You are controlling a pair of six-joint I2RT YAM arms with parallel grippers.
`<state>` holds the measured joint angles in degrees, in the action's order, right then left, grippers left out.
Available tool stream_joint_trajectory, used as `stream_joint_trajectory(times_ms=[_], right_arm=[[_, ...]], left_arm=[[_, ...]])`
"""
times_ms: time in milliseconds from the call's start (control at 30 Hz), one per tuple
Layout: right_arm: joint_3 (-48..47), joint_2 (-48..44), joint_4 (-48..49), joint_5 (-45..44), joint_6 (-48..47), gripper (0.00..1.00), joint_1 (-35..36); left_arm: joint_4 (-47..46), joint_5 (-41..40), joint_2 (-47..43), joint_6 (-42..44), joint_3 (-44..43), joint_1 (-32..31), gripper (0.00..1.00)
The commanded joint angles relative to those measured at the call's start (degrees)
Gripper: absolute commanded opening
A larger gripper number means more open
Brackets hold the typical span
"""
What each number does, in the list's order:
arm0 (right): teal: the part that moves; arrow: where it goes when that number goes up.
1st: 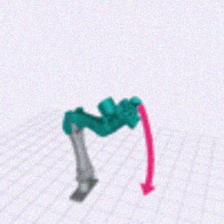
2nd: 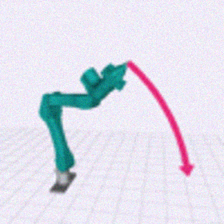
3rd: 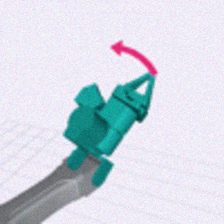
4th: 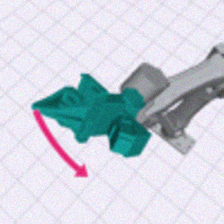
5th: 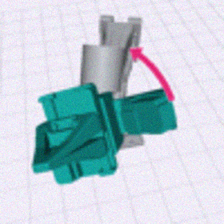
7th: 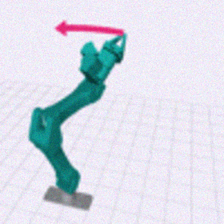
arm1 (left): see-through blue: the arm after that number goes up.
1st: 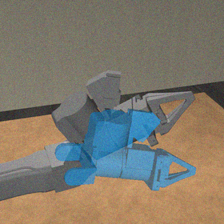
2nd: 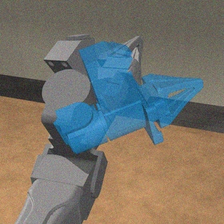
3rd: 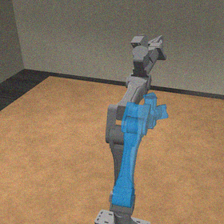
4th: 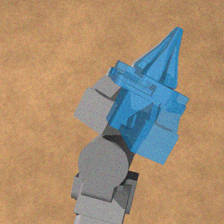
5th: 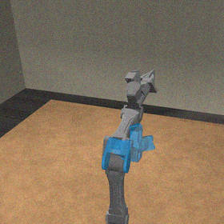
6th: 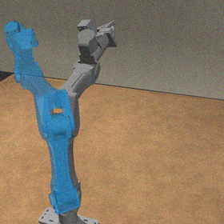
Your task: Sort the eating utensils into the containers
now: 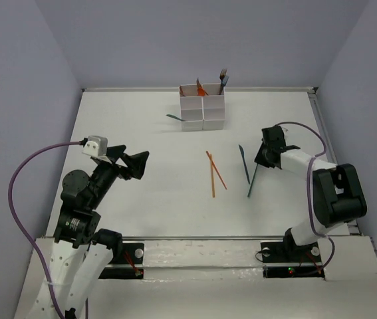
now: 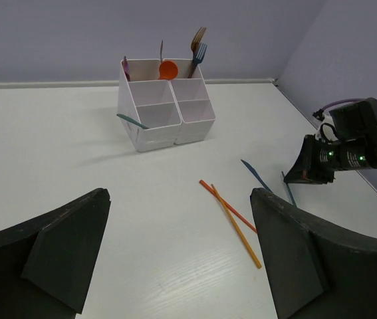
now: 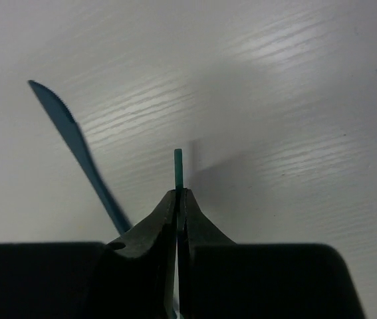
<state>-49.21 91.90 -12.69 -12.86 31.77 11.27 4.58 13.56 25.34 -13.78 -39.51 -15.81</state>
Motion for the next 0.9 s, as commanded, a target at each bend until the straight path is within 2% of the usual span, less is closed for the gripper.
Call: stream_joint_trajectory(times_ms=[0, 167, 333, 500, 767, 867], right_arm=[[-1.3, -7.2, 4.8, 5.1, 0.9, 0.07, 0.1], [-5.2, -11.8, 8.2, 6.7, -0.7, 0.07, 0.6], [-9.7, -10.6, 21.6, 4.3, -2.6, 0.07, 2.0], [-15.5, -3.2, 39.3, -1.4, -5.7, 0.07, 5.2], [-29.2, 13.3, 58.3, -6.4, -15.2, 0.07, 8.4], [-35.5, 19.7, 62.4, -8.8, -20.7, 0.07, 9.7]], left_arm=[[-1.7, 0.0, 0.1, 0.9, -1.6, -0.4, 0.99], [-1.8, 0.1, 1.0, 0.8, -1.6, 0.2, 0.99], [-2.0, 0.6, 2.3, 0.9, -1.6, 1.2, 0.99], [-2.0, 0.7, 4.1, 1.0, -1.7, 2.4, 0.99], [-2.0, 1.2, 5.5, 0.9, -1.6, 4.8, 0.99], [-2.1, 1.3, 6.1, 1.1, -1.6, 5.4, 0.99]])
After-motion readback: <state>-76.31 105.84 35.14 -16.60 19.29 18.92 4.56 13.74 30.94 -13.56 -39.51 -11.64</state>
